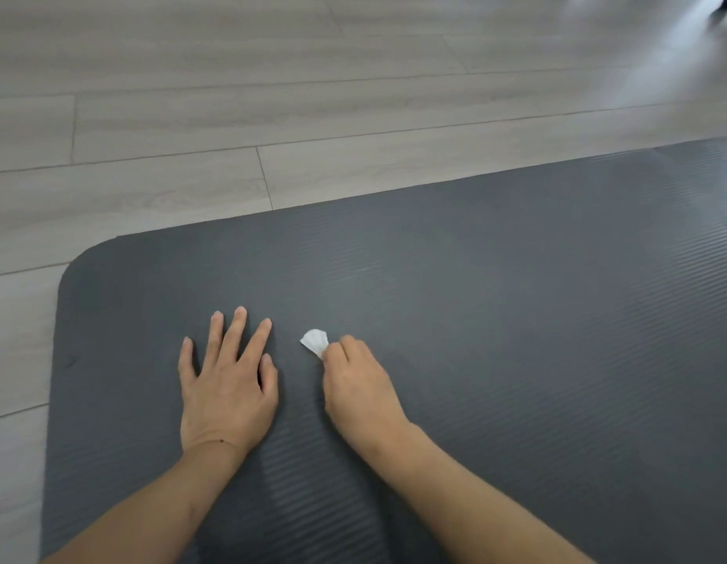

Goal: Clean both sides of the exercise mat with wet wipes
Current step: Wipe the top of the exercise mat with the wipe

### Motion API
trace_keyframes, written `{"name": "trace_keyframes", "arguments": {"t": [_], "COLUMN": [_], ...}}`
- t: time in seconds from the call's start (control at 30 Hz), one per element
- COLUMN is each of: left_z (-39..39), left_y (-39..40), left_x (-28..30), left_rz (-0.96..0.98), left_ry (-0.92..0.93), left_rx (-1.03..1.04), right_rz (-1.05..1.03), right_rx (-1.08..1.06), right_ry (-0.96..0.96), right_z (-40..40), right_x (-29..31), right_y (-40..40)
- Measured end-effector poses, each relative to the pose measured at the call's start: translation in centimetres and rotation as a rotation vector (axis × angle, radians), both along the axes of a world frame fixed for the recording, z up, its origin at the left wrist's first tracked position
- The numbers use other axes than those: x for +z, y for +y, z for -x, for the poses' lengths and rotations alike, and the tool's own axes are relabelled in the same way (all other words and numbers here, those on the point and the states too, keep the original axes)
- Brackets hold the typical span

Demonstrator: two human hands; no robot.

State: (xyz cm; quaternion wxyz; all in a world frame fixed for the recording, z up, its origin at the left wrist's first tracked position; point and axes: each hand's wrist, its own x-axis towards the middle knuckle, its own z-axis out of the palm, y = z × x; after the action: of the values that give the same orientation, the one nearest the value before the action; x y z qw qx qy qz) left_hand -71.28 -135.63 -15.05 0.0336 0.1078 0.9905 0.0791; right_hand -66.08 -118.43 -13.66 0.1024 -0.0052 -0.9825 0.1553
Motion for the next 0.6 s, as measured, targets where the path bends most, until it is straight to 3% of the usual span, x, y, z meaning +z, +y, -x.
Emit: {"name": "trace_keyframes", "arguments": {"t": [0.07,0.2,0.3,0.37,0.43,0.5,0.53,0.6], "left_z": [0.0,-0.1,-0.1,-0.1,0.0,-0.1,-0.2,-0.2], "left_y": [0.0,0.2,0.2,0.2,0.2,0.0,0.0,0.1], "left_x": [0.0,0.1,0.1,0.1,0.1,0.2,0.2,0.2], "left_rz": [0.0,-0.006,0.008,0.009,0.014,0.007,0.004,0.008], "left_ry": [0.003,0.005,0.003,-0.001,-0.003,-0.005,-0.004,-0.003], "left_rx": [-0.003,0.003,0.005,0.002,-0.006,-0.007,-0.01,-0.014], "right_rz": [-0.075,-0.077,0.019,0.032,0.011,-0.046,-0.073,-0.108], "right_rx": [0.013,-0.547,-0.809,-0.664,-0.301,0.04,0.08,-0.13], "right_ry": [-0.005,-0.11,-0.018,0.04,0.02,-0.005,-0.004,-0.007], "right_z": [0.6,1.2,1.1,0.4,-1.5,-2.7,-2.4,-1.2], "right_x": [0.1,1.7,2.1,0.9,0.8,0.5,0.5,0.7], "right_y": [5.9,20.0,17.0,8.9,0.9,-0.4,2.1,9.1]}}
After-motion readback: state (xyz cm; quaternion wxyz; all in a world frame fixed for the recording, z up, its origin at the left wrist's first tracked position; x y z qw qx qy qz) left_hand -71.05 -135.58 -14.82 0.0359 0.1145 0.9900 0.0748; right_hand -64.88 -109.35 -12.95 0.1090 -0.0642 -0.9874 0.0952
